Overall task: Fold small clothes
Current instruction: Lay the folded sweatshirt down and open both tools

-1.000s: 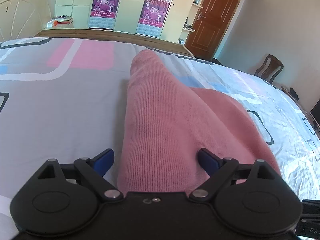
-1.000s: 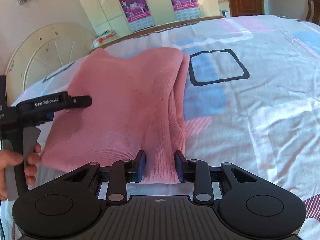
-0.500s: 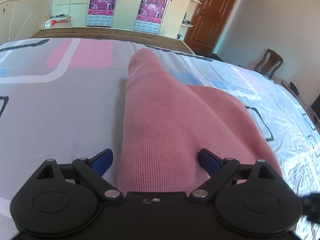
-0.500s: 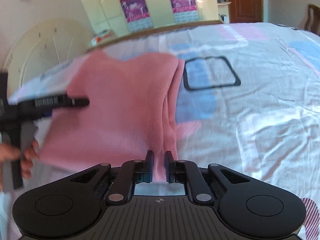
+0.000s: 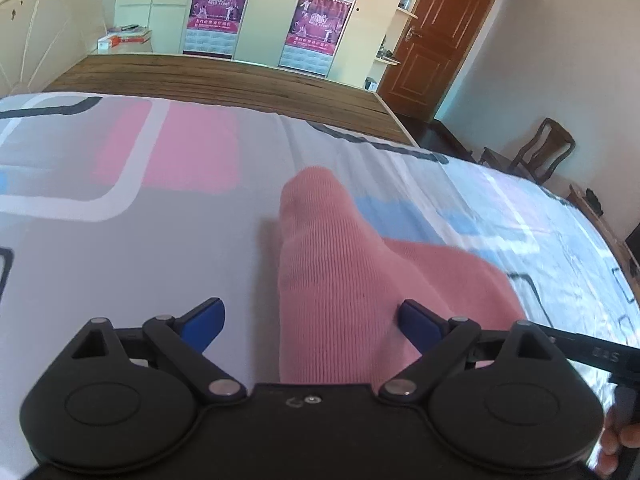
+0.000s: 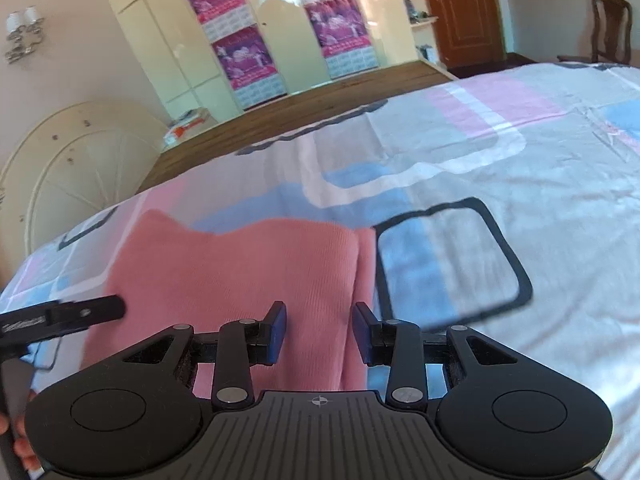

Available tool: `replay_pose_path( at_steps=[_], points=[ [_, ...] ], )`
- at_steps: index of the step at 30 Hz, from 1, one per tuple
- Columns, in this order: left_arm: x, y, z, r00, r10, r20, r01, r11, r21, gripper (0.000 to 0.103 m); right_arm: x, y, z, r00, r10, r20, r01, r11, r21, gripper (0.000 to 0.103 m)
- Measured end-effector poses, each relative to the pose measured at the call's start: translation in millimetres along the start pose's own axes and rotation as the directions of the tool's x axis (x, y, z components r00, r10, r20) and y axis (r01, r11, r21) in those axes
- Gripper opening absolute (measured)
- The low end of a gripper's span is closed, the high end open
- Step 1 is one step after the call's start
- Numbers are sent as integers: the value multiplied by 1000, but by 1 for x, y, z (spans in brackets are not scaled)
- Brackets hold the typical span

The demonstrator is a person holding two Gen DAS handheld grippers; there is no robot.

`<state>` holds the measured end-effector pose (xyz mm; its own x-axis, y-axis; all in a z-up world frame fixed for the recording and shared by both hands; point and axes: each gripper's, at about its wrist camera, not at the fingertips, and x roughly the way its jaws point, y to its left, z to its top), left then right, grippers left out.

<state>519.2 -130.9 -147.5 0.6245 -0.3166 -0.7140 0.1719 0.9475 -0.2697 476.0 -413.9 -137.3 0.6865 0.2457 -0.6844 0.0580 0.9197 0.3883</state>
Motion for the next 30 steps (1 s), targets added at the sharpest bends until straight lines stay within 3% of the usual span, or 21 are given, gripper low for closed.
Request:
replay_pose_path(
  at_steps=[5, 6, 7, 8, 10, 12, 14, 16, 17, 19, 21, 25, 28, 30],
  points=[
    [23, 2, 13, 1000, 3, -5, -3, 1000, 9, 93, 28, -11, 15, 1000, 21, -15, -20, 998, 58, 36],
    [27, 2, 15, 1000, 3, -8, -3, 1000, 6, 92, 32, -11, 16, 1000, 25, -19, -24, 998, 64, 34],
    [31, 3, 15, 1000, 2, -10, -2, 1000, 0, 90, 35, -11, 17, 1000, 24, -16, -23, 998, 62, 22],
    [35, 4, 15, 1000, 0, -13, 0, 1000, -6, 88, 37, -9, 18, 999, 27, -18, -26, 998, 54, 18],
    [40, 7, 15, 1000, 0, -12, 0, 1000, -10, 72, 37, -4, 19, 1000, 10, 4, -10, 1000, 19, 9],
    [40, 8, 12, 1000, -18, -5, 18, 1000, -12, 63, 25, 6, 18, 997, -23, 77, 27, 998, -56, 8],
    [40, 5, 9, 1000, -15, 13, 15, 1000, 5, 65, 23, 12, 13, 990, -80, 118, 95, 988, -125, 8],
    [47, 6, 7, 1000, 11, -6, -11, 1000, 1, 83, 40, 7, 6, 989, -134, 66, 143, 978, -154, 8],
    [49, 9, 7, 1000, 19, -16, -19, 1000, -24, 85, 44, 3, 3, 990, -134, 50, 140, 980, -138, 9],
    [47, 14, 9, 1000, 10, -26, -12, 998, -56, 86, 40, -1, 4, 990, -126, 59, 131, 987, -97, 9],
    [38, 10, 11, 1000, 22, -1, -22, 999, -31, 85, 30, -4, 8, 984, -152, 92, 159, 985, -73, 11],
    [25, -2, 12, 998, 34, 54, -35, 999, 18, 83, 12, 7, 17, 979, -129, 157, 145, 985, -97, 11],
    [31, -10, 6, 999, 44, 26, -45, 998, 46, 82, 13, 23, 15, 989, -72, 132, 90, 987, -132, 11],
    [36, -13, -1, 997, 69, 19, -70, 996, 60, 83, 21, 33, 5, 992, -76, 104, 94, 979, -183, 11]
  ],
)
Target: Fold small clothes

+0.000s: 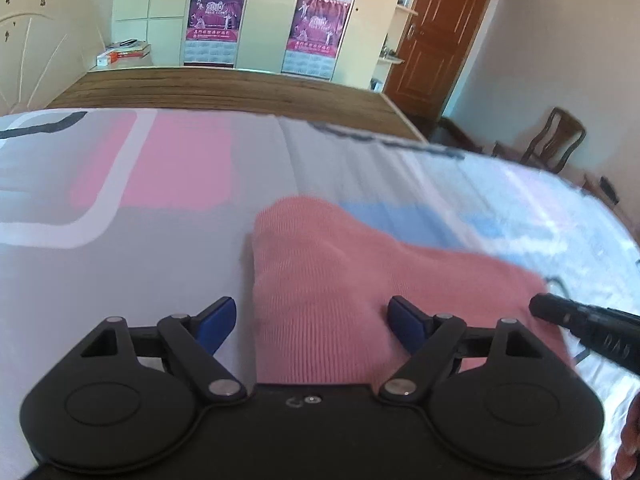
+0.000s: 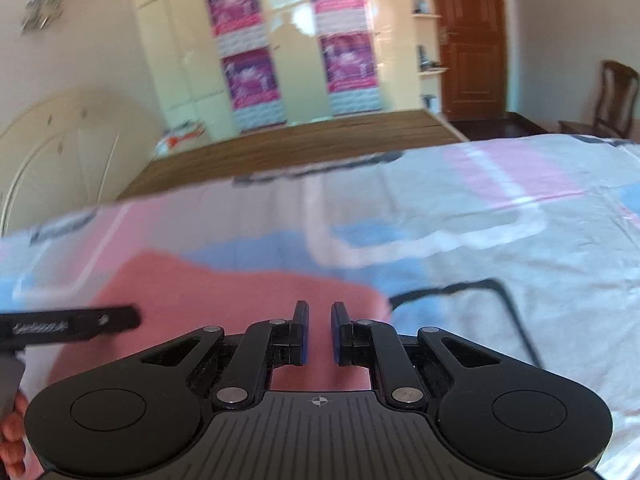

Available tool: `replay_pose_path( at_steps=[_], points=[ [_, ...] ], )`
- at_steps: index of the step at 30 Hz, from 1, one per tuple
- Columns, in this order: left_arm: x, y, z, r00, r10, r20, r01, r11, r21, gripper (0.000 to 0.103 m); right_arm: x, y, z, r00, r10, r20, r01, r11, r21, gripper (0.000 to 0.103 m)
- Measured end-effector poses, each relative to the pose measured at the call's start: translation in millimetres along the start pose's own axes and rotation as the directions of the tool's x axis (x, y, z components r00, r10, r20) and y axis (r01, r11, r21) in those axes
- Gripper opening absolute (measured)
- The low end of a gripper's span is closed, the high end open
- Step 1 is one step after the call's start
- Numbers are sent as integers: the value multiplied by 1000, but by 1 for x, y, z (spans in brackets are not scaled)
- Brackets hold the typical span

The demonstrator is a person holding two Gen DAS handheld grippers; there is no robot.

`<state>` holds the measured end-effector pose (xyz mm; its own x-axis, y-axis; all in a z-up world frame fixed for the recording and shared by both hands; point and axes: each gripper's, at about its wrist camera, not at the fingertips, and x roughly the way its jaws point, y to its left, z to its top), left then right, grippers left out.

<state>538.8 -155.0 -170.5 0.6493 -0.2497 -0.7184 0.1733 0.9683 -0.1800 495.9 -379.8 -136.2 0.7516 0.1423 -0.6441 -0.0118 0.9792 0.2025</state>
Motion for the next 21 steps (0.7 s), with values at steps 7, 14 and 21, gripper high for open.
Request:
replay_pose_path(
  at_steps=[7, 14, 21],
  points=[
    [-9, 0, 0, 1000, 25, -4, -25, 1000, -2, 86, 11, 1, -15, 997, -56, -45, 53, 997, -55, 18],
    [-36, -4, -6, 1000, 9, 12, -9, 1000, 11, 86, -23, 12, -18, 1000, 10, -10, -11, 999, -46, 18],
    [-57, -4, -31, 1000, -14, 0, 14, 1000, 6, 86, -34, 26, -41, 999, 26, -42, -30, 996, -80, 18]
  ],
)
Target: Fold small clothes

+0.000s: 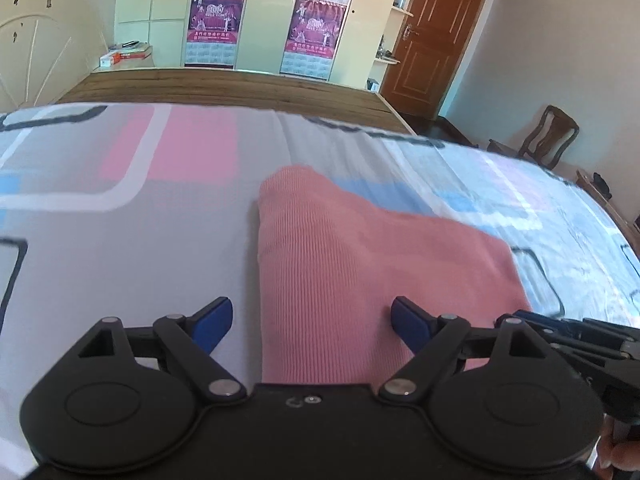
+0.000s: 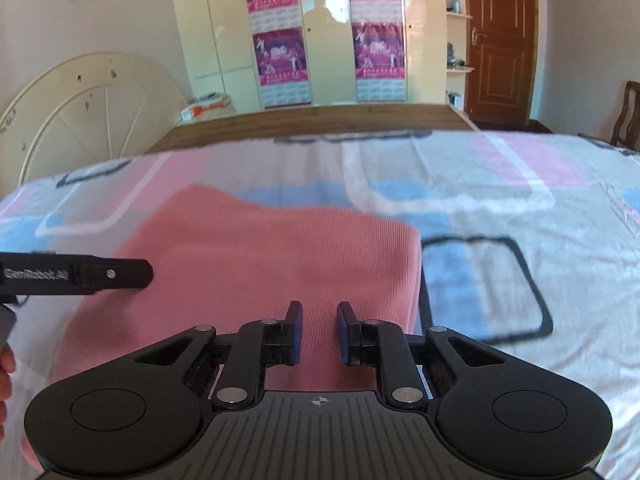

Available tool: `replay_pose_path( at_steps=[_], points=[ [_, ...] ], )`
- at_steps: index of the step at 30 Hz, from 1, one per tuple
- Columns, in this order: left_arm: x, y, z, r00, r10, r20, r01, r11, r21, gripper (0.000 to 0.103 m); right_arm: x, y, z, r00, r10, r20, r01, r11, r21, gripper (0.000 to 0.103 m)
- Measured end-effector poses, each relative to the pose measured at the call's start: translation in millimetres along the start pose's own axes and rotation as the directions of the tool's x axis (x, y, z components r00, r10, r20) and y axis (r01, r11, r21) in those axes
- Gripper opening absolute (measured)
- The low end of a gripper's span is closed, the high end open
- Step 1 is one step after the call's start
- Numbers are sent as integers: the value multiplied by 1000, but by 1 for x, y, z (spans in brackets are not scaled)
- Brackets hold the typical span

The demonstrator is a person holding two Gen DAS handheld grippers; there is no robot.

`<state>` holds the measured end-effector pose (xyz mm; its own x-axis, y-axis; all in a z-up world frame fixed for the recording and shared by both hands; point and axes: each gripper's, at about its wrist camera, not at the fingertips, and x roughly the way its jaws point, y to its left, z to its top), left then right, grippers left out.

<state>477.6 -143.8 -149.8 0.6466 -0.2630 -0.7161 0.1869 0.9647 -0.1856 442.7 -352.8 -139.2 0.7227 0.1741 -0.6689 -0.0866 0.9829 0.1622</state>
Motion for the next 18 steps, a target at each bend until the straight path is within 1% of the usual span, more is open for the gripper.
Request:
replay_pose_path(
  at_steps=[4, 7, 9, 11, 13, 15, 18],
  points=[
    [4, -2, -13, 1000, 23, -3, -23, 999, 22, 91, 5, -1, -15, 998, -49, -29, 47, 997, -60, 18],
    [6, -6, -15, 999, 46, 11, -47, 997, 56, 93, 9, -1, -20, 997, -70, -21, 68, 993, -100, 17],
    [1, -5, -14, 999, 46, -6, -45, 998, 47, 91, 10, -1, -22, 997, -77, -21, 74, 992, -105, 17],
    [-11, -3, -15, 999, 28, -15, -27, 999, 39, 87, 7, -2, -21, 996, -81, -30, 78, 992, -94, 17],
    [-23, -2, -21, 1000, 28, -2, -28, 998, 53, 86, -5, -3, -19, 997, -70, -24, 68, 995, -73, 18],
    [-33, 0, -28, 1000, 15, -1, -15, 999, 52, 86, -22, 0, -20, 999, -32, -5, 32, 997, -65, 18],
    [-43, 5, -37, 1000, 0, -6, 0, 999, 37, 86, -43, 9, -32, 1000, -5, 0, 5, 997, -76, 18]
  ],
)
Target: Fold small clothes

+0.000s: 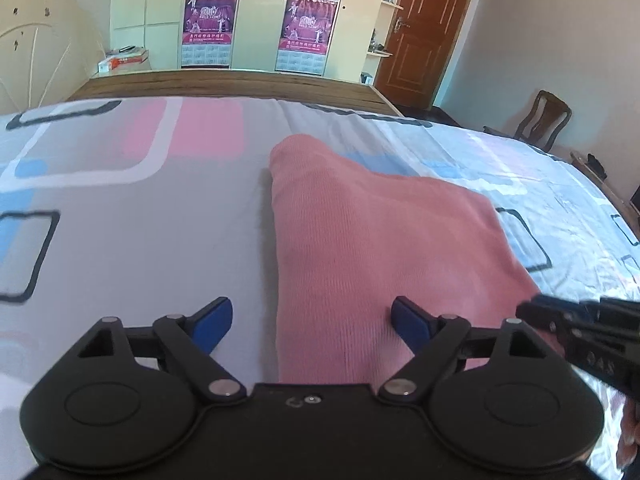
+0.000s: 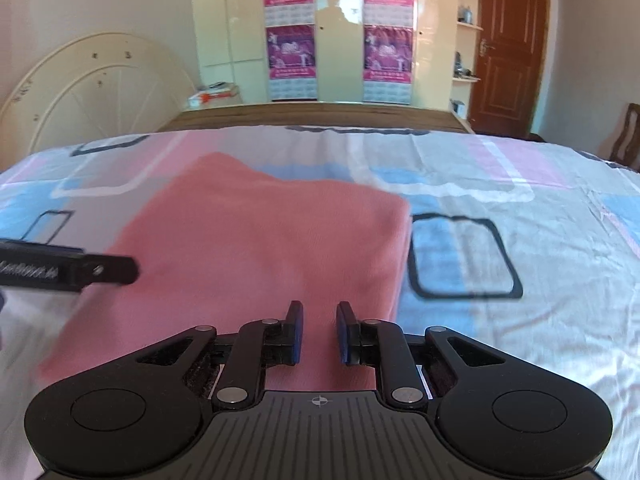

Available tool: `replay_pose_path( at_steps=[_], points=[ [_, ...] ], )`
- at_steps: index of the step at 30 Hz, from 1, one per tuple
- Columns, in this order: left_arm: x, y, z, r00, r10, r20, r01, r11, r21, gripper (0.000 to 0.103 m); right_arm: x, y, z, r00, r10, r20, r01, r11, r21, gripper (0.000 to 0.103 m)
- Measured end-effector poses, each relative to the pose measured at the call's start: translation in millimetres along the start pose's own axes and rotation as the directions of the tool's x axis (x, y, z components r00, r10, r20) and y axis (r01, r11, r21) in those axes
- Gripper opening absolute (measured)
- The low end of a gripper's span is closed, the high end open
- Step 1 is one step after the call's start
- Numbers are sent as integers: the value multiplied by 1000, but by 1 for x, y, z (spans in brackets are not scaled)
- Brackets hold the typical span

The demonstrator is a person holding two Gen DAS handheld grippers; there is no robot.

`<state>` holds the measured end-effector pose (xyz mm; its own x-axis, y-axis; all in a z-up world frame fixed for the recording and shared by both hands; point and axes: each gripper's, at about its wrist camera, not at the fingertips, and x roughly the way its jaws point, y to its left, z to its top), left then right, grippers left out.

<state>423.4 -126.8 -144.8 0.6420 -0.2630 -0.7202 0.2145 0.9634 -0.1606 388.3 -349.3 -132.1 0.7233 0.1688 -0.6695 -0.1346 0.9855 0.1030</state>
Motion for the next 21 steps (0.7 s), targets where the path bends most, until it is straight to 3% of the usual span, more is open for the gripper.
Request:
replay_pose_path(
  at_steps=[4, 6, 9, 19, 21],
  points=[
    [4, 0, -14, 998, -17, -63, 17, 1000, 6, 85, -14, 13, -23, 1000, -7, -18, 7, 1000, -16, 18],
    [11, -1, -21, 996, -18, -93, 19, 1000, 13, 86, -10, 16, -35, 997, -56, -49, 54, 998, -37, 18],
    [16, 1, -25, 994, -23, -111, 25, 1000, 12, 88, -6, 8, -49, 995, -72, -72, 73, 997, 3, 17],
    [18, 1, -29, 988, -50, -145, 59, 997, 59, 93, -16, 11, -55, 990, -109, -92, 115, 992, 60, 18],
    [13, 4, -27, 986, -76, -150, 84, 995, 47, 93, -22, 13, -54, 989, -110, -102, 118, 991, 70, 29]
  ],
)
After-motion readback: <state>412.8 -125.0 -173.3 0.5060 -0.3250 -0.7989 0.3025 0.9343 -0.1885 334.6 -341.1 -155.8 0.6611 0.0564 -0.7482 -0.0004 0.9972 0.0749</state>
